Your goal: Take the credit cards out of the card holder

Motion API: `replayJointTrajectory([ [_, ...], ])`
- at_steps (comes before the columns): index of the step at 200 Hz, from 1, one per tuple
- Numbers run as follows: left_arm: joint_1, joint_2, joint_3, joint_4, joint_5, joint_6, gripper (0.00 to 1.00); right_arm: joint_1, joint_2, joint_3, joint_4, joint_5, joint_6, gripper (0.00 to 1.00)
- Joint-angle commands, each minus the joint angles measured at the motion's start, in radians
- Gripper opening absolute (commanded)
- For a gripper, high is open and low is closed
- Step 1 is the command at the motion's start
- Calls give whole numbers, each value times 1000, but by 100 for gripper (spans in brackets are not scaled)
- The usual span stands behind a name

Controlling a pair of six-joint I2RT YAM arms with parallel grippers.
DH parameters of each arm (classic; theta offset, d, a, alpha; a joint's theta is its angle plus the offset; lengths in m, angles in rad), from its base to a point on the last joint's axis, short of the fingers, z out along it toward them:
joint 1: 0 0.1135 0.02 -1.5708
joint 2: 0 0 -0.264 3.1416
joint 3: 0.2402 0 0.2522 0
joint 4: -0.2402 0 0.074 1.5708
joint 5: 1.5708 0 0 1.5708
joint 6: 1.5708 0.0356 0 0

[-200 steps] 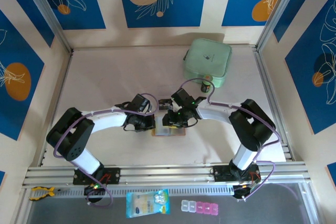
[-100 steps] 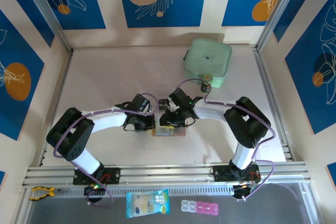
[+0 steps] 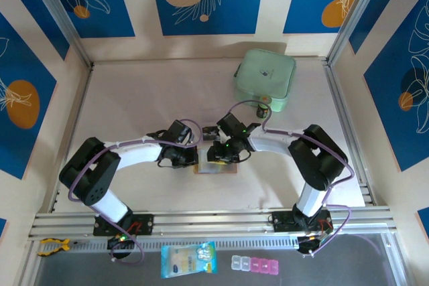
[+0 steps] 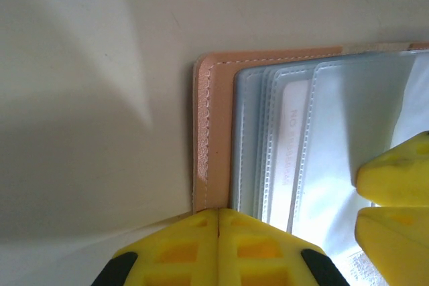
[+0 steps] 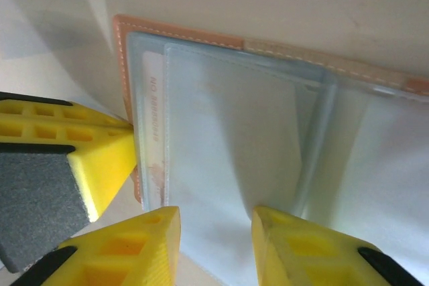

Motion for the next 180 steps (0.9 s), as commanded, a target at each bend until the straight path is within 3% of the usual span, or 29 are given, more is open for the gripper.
replayJointTrajectory([
  [1, -4, 2, -1, -36, -18, 14, 2, -13, -34, -27, -42, 1, -20, 34],
  [65, -5, -46, 23, -52, -27, 11, 3, -20, -23, -43, -3, -25, -19, 32],
  [122, -8, -91, 36, 1, 20, -16, 13, -22, -22, -50, 7, -33, -19, 32],
  [180, -38, -32, 70, 53, 47, -44, 20, -25, -29, -57, 15, -34, -19, 32],
])
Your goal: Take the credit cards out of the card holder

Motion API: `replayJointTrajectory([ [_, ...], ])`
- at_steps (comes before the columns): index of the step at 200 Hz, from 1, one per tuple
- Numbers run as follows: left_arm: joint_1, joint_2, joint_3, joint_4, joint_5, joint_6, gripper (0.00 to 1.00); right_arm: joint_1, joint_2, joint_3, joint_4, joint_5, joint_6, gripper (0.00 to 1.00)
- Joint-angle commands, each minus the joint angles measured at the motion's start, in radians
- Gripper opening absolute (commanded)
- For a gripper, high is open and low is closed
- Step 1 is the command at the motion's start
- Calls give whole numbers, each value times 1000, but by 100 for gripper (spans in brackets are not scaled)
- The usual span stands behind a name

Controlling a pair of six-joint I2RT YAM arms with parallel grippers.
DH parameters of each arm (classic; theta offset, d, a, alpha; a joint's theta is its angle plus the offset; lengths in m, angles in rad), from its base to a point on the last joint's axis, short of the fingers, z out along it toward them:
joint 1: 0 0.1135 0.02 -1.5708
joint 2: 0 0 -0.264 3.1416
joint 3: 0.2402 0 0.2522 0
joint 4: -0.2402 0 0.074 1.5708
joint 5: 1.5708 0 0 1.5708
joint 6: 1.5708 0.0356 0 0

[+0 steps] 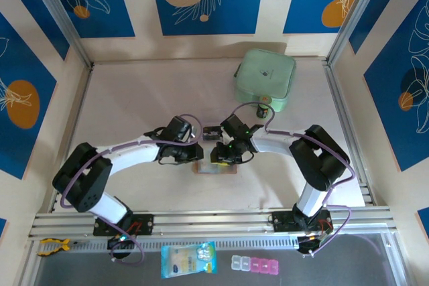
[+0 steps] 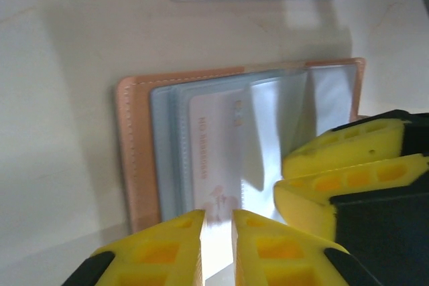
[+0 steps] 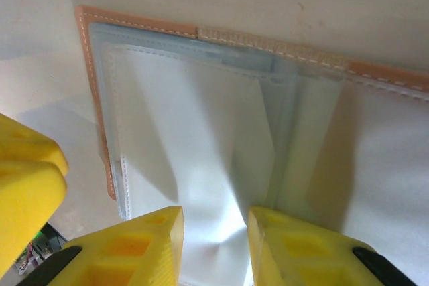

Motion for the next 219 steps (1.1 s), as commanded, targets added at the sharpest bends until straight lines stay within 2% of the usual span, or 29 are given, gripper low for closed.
replayJointTrajectory([
  [1, -19, 31, 37, 29, 24, -15, 20, -6, -20, -18, -9, -21, -12, 32],
  [82, -33, 108, 48, 58, 49, -26, 22, -6, -23, -17, -10, -27, -13, 32],
  [146, -36, 101, 52, 70, 61, -32, 18, -6, -57, -25, -9, -20, -14, 32],
  [219, -45, 71, 102, 11, 50, -21, 22, -28, -146, -48, -39, 8, -37, 31],
])
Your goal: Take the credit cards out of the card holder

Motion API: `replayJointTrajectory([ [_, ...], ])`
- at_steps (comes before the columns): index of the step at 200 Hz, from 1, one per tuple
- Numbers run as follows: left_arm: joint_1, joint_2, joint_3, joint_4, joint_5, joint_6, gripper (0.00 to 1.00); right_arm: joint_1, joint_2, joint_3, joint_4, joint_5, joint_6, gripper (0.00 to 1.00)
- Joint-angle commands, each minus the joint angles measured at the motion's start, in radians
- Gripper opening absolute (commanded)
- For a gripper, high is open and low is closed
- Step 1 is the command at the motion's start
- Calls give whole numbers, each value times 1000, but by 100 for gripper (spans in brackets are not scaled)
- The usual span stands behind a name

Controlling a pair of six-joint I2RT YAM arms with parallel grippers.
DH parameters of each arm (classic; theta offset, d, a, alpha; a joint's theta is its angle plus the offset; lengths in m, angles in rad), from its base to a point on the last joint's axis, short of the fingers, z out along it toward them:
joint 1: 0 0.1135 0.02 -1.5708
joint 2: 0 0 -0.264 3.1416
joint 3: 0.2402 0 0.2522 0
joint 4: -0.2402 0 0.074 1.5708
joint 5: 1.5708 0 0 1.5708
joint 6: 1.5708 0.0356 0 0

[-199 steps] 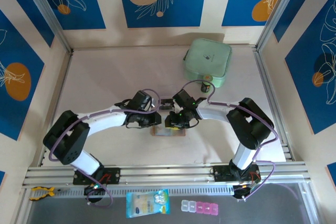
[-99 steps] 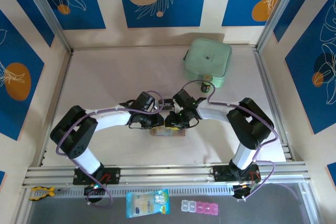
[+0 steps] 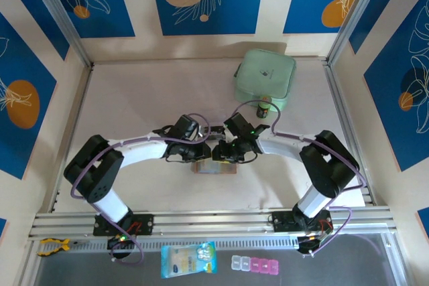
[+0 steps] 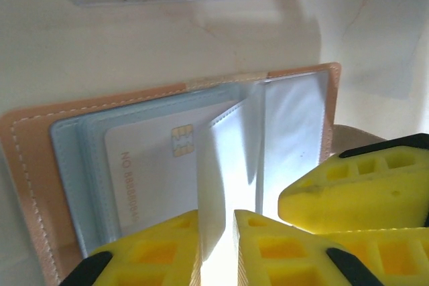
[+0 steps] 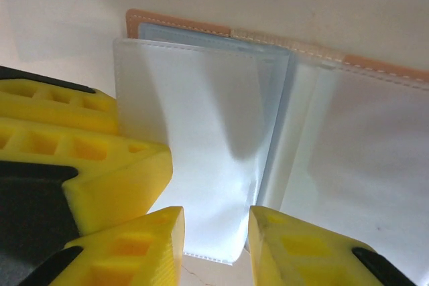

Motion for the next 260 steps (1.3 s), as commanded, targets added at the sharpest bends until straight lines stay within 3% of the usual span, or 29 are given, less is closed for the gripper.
replayJointTrajectory([
  [1, -16, -26, 40, -35, 9, 4, 22, -15, -46, -18, -30, 1, -25, 31],
  [137, -112, 90, 200, -111, -42, -11, 33, -189, -320, -155, -94, -31, -91, 32],
  [260, -137, 129, 246, -121, -60, 6, 42, -210, -411, -189, -114, -57, -73, 33],
])
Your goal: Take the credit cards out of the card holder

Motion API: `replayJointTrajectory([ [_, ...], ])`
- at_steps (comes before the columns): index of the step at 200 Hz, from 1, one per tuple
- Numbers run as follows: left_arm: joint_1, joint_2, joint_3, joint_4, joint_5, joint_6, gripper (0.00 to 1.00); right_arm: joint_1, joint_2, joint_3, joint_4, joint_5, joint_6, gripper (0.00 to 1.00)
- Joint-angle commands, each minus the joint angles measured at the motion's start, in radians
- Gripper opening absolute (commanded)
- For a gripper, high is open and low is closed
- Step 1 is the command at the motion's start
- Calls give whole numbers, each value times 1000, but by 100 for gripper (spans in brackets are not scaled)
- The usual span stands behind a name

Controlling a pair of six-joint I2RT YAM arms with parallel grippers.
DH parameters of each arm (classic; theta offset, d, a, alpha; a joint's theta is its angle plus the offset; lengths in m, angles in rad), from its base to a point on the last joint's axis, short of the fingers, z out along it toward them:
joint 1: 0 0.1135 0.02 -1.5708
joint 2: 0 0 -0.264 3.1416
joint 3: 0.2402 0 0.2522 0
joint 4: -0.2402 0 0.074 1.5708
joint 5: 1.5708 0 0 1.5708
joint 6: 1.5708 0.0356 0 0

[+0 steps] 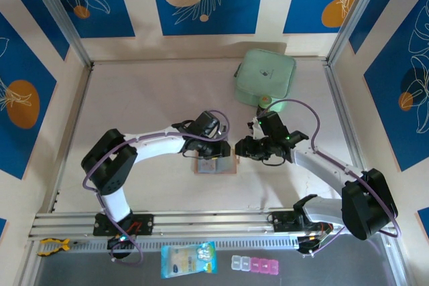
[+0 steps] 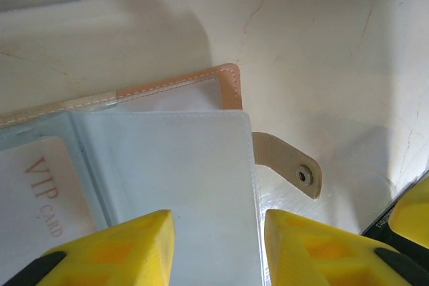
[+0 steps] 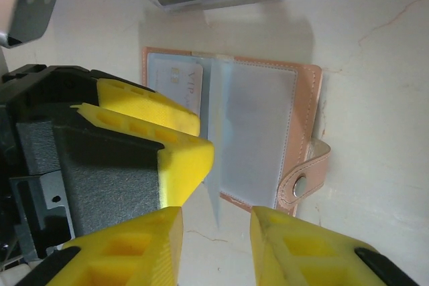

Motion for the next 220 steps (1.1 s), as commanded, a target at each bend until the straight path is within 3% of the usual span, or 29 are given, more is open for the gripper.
replayJointTrajectory([
  [1, -9, -6, 18, -24, -23, 10, 42, -6, -18, -15, -11, -35, 1, 33],
  [73, 10, -64, -41, -12, -46, 29, 41, 24, 39, 5, 19, -48, 29, 33],
  [114, 57, -121, -125, 22, -32, 28, 33, 58, 114, 39, 36, -51, 39, 33],
  [220, 171, -221, -289, 70, 6, 30, 25, 161, 332, 195, 34, -30, 48, 32],
])
